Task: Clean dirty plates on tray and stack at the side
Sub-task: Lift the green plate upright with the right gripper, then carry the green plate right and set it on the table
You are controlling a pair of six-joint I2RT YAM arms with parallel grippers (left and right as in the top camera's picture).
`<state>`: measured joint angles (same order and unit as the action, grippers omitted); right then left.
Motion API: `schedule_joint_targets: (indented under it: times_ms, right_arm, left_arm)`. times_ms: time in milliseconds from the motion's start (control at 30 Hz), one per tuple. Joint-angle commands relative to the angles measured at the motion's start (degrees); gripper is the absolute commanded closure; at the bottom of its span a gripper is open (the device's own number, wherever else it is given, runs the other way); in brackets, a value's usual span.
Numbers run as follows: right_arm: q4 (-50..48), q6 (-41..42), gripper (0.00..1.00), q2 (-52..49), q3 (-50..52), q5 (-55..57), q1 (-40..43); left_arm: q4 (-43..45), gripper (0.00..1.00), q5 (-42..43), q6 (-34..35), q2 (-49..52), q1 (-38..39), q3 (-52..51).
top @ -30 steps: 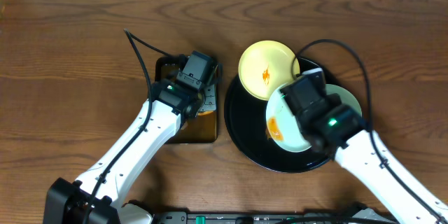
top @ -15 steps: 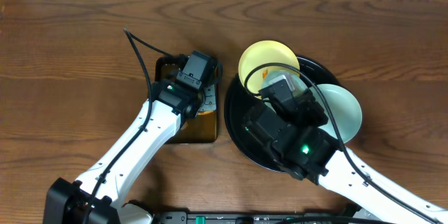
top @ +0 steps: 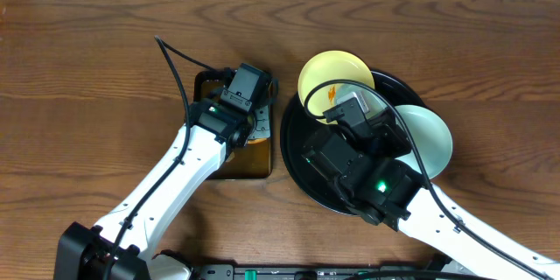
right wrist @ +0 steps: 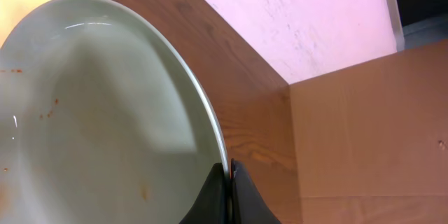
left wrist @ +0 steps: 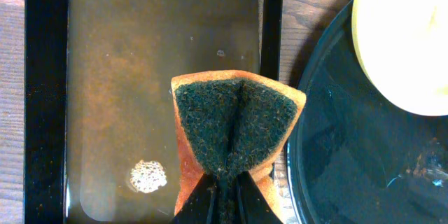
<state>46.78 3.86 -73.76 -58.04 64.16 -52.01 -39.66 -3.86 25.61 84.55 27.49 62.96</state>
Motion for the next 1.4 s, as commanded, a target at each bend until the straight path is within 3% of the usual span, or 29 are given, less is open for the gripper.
schedule_joint_targets:
  times_ms: [0,233,433,600,1000,1133,1367]
  right_arm:
    - [0.2,6.4,0.99,0.0,-1.2,0.9,0.8]
    - [0.0,18.8,0.99,0.0,-1.2,-12.7,10.7]
    - [-2.3,21.9,0.99,0.0,-1.2,-18.4,24.2]
    - [-4.5,22.0,0.99,0.0,-1.2,-21.2,38.1]
    - [-5.8,27.1,0.99,-0.5,-1.2,-43.1,74.4]
    - [-5.4,27.8,0.99,-2.2,-1.2,-43.5,80.9]
    - [-5.2,24.1,0.99,-7.5,-1.2,-44.6,82.3]
  left_arm:
    - [0.0,0.93,-1.4,-0.5,0.4,-0.2,0.2]
    - [0.0,0.93,-1.4,-0.5,0.4,-0.2,0.2]
    - [0.0,0.92,-1.4,-0.5,0.4,-0.2,0.2]
    - [-0.2,0.93,-1.4,-0.5,0.4,-0.2,0.2]
    - [-0.5,0.93,-1.3,-0.5,0.4,-0.2,0.2]
    - [-0.6,0.93,-1.3,-0.5,0.4,-0.2,0.2]
    - [-0.6,0.92,-1.3,-0.5,0.4,-0.2,0.2]
